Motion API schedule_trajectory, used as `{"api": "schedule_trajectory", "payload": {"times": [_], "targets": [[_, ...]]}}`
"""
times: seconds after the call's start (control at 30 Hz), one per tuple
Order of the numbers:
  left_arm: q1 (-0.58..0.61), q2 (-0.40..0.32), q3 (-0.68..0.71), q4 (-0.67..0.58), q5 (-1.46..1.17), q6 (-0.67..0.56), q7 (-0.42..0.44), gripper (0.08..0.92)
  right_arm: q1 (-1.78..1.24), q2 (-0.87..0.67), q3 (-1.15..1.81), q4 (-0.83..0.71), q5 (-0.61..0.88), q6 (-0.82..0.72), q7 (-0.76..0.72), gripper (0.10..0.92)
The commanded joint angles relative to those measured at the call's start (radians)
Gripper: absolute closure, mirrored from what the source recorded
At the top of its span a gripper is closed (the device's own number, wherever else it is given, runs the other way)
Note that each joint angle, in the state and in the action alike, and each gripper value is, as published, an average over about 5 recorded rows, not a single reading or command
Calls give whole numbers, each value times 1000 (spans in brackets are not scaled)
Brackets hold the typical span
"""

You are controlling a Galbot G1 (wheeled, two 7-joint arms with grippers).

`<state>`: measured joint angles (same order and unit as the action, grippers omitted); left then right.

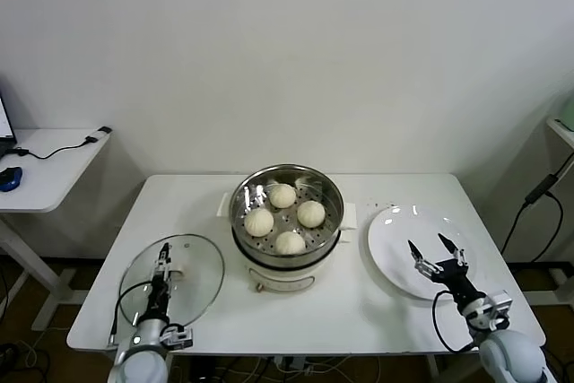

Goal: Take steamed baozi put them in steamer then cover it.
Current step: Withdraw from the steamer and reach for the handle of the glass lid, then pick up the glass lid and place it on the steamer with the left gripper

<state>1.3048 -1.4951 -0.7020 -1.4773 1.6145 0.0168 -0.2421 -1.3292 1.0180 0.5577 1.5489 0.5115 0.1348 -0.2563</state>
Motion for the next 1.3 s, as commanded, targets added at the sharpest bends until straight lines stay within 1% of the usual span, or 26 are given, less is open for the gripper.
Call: {"api": "schedule_trajectory", "payload": {"times": [0.03, 0.33, 0.47, 0.53, 0.6, 0.73, 0.97, 1.1, 1.17, 1.3], "targets": [[-19, 3, 3, 35, -17, -3, -16, 424, -9, 8, 10, -9, -35, 7, -16, 203], [-16, 6, 5, 13, -52, -12, -18, 684, -1, 17, 13, -26, -52, 15, -27, 203], [-1, 12, 8, -35, -85, -12, -18, 799, 3, 19, 12, -33, -58, 19, -31, 203], [15, 20, 9, -73, -107, -9, -16, 839, 6, 19, 12, -38, -61, 20, -34, 203], [37, 31, 8, -123, -134, -2, -8, 853, 10, 18, 12, -42, -62, 22, -36, 203], [103, 66, 3, -259, -196, 33, 23, 852, 18, 15, 13, -51, -62, 22, -37, 203], [207, 162, -3, -516, -256, 161, 98, 852, 44, 10, 8, -77, -62, 24, -37, 203], [233, 252, 18, -628, -290, 253, 136, 852, 69, 1, -4, -98, -62, 27, -39, 203], [232, 309, 46, -676, -300, 325, 159, 852, 82, -3, -11, -104, -61, 27, -38, 203], [185, 414, 137, -732, -295, 472, 230, 852, 101, -12, -27, -107, -58, 27, -29, 203]]}}
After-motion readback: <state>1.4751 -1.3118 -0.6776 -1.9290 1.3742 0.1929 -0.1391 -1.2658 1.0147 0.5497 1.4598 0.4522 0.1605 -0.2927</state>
